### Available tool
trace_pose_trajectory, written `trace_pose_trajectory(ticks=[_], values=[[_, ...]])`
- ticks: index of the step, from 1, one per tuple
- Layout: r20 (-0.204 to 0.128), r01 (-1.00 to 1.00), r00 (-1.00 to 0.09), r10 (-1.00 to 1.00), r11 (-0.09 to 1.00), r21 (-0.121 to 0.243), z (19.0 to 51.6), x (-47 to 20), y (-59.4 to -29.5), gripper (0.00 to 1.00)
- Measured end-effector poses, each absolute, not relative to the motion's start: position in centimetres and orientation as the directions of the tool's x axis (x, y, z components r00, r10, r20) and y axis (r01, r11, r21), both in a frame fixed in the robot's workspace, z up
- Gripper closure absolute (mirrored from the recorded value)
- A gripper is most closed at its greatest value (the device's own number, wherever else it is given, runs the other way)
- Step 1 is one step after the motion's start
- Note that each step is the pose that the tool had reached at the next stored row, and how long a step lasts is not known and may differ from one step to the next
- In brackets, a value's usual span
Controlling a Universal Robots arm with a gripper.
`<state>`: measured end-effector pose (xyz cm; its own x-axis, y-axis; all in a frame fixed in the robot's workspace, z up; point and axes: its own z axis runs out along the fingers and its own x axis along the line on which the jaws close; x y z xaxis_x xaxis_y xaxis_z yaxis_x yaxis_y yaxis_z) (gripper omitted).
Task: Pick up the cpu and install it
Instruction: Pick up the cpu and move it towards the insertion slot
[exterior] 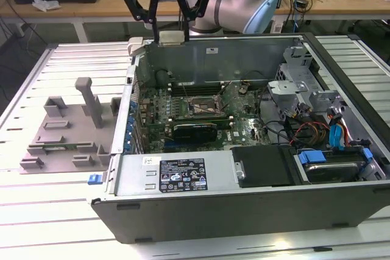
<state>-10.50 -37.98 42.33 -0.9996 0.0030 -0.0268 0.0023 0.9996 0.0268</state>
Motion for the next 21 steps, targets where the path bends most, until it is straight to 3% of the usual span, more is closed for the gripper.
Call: trace_pose_trajectory(ticks=[21], values=[[-0.005, 0.003, -1.0, 0.003, 1.0, 0.026, 37.0, -7.7, -37.3, 0.45]])
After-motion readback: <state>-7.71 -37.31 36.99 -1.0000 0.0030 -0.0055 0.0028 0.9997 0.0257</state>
